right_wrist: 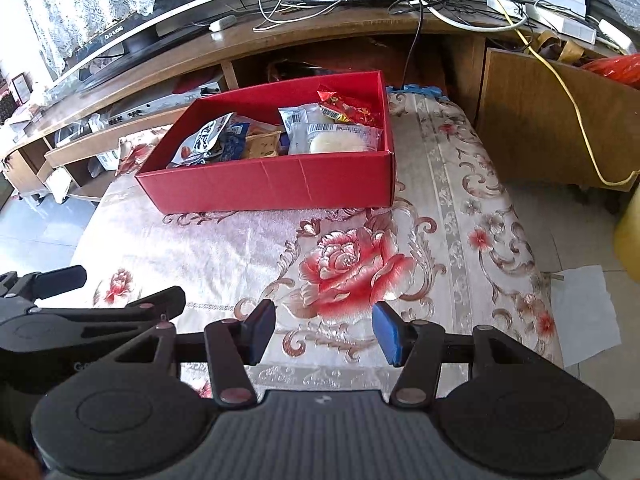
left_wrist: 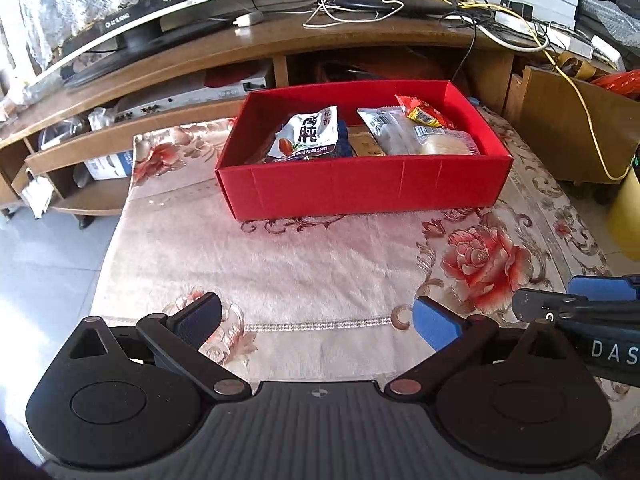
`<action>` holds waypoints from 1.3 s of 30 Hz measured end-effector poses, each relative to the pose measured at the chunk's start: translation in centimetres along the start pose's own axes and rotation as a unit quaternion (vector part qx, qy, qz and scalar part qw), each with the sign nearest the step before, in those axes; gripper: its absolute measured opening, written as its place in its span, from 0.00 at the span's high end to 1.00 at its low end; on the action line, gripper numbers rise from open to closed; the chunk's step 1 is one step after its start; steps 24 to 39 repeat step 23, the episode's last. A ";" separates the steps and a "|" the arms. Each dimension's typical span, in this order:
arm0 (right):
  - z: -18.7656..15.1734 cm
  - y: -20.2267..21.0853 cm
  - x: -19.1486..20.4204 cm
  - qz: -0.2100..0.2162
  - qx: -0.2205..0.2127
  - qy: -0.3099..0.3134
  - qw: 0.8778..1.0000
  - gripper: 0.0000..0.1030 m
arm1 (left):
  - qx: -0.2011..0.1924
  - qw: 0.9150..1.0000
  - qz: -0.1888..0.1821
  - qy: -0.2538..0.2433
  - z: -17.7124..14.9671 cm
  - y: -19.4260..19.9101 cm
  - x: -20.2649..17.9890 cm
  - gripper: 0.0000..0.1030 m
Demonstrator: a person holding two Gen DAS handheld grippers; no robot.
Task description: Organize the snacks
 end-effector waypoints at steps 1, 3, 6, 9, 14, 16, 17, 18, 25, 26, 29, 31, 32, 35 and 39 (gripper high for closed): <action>-0.2 0.2 0.0 0.001 -0.001 0.000 1.000 0.43 | -0.001 1.000 -0.001 0.002 -0.1 0.1 0.0 0.01; -0.4 0.6 -0.1 0.004 -0.003 -0.002 1.000 0.43 | -0.004 1.000 -0.003 0.005 -0.2 0.4 0.0 0.01; -0.7 1.0 -0.1 0.009 -0.005 -0.004 1.000 0.44 | -0.005 1.000 -0.004 0.007 -0.5 0.8 -0.1 0.01; -0.9 1.3 -0.1 0.011 -0.006 -0.004 1.000 0.43 | -0.006 1.000 -0.012 0.012 -0.8 1.0 -0.1 0.01; -1.4 1.6 -0.1 0.011 -0.005 -0.002 1.000 0.43 | -0.006 1.000 -0.014 0.012 -1.2 1.2 -0.3 0.01; -1.5 1.7 -0.1 0.011 -0.005 -0.001 1.000 0.43 | -0.005 1.000 -0.016 0.013 -1.3 1.3 -0.2 0.01; -1.6 1.8 -0.1 0.011 -0.005 -0.002 1.000 0.43 | -0.006 1.000 -0.017 0.013 -1.4 1.4 -0.2 0.01; -1.6 1.9 -0.1 0.012 -0.006 -0.002 1.000 0.43 | -0.007 1.000 -0.016 0.014 -1.4 1.5 -0.3 0.01; -1.8 2.0 -0.1 0.012 -0.006 -0.001 1.000 0.43 | -0.008 1.000 -0.014 0.015 -1.6 1.7 -0.3 0.01; -1.8 2.0 -0.1 0.012 -0.006 -0.001 1.000 0.43 | -0.008 1.000 -0.014 0.015 -1.6 1.7 -0.3 0.01; -1.8 2.0 -0.1 0.012 -0.006 -0.001 1.000 0.43 | -0.008 1.000 -0.014 0.015 -1.6 1.7 -0.3 0.01; -1.8 2.0 -0.1 0.012 -0.006 -0.001 1.000 0.43 | -0.008 1.000 -0.014 0.015 -1.6 1.7 -0.3 0.01; -1.8 2.0 -0.1 0.012 -0.006 -0.001 1.000 0.43 | -0.008 1.000 -0.014 0.015 -1.6 1.7 -0.3 0.01; -1.8 2.0 -0.1 0.012 -0.006 -0.001 1.000 0.43 | -0.008 1.000 -0.014 0.015 -1.6 1.7 -0.3 0.01; -1.8 2.0 -0.1 0.012 -0.006 -0.001 1.000 0.43 | -0.008 1.000 -0.014 0.015 -1.6 1.7 -0.3 0.01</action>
Point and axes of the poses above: each gripper's, at about its wrist camera, not at the fingertips, and y roughly against the way its jaws point, x to its left, z to its top, the point moved 6 cm from there along -y, roughly the way its jaws point, and after that the axes turned 15 degrees about -y, right-handed, at the moved point
